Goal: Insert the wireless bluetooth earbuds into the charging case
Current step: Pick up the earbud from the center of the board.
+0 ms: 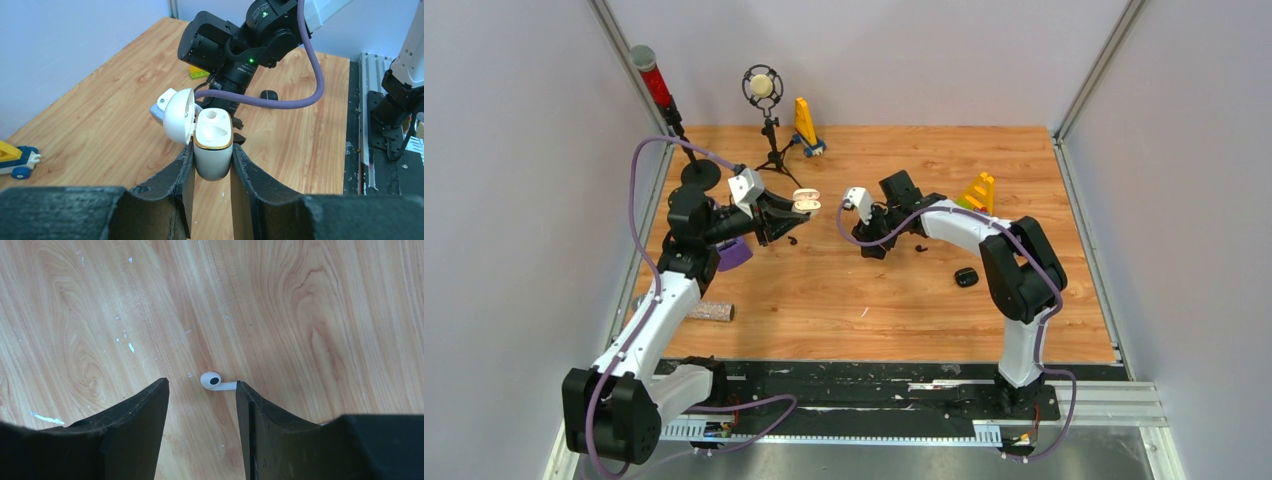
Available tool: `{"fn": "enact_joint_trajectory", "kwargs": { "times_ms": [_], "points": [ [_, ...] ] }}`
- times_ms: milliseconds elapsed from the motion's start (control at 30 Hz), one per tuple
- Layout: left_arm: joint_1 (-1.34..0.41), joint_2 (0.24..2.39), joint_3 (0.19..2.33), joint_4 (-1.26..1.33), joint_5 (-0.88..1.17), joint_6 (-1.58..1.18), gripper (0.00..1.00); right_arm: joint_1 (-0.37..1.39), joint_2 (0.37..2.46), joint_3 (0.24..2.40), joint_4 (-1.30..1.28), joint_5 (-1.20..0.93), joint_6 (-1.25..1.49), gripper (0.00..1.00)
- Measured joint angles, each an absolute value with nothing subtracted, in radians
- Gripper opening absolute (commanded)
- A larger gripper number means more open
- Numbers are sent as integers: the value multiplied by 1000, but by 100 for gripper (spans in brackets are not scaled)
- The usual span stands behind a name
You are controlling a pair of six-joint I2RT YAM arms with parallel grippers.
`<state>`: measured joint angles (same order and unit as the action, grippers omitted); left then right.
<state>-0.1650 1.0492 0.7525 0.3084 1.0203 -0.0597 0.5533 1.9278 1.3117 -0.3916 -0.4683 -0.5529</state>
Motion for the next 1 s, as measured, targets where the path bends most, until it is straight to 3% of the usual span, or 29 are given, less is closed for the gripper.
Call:
{"fn": "enact_joint_trajectory", "kwargs": {
  "times_ms": [567, 1000],
  "points": [
    [-165, 1054, 752, 313, 1024, -66, 24, 558, 1928, 1250, -352, -442, -650, 49],
    [-165, 1069, 752, 319, 1040, -68, 23, 625, 1916, 1217, -321, -347, -873, 53]
  ]
}}
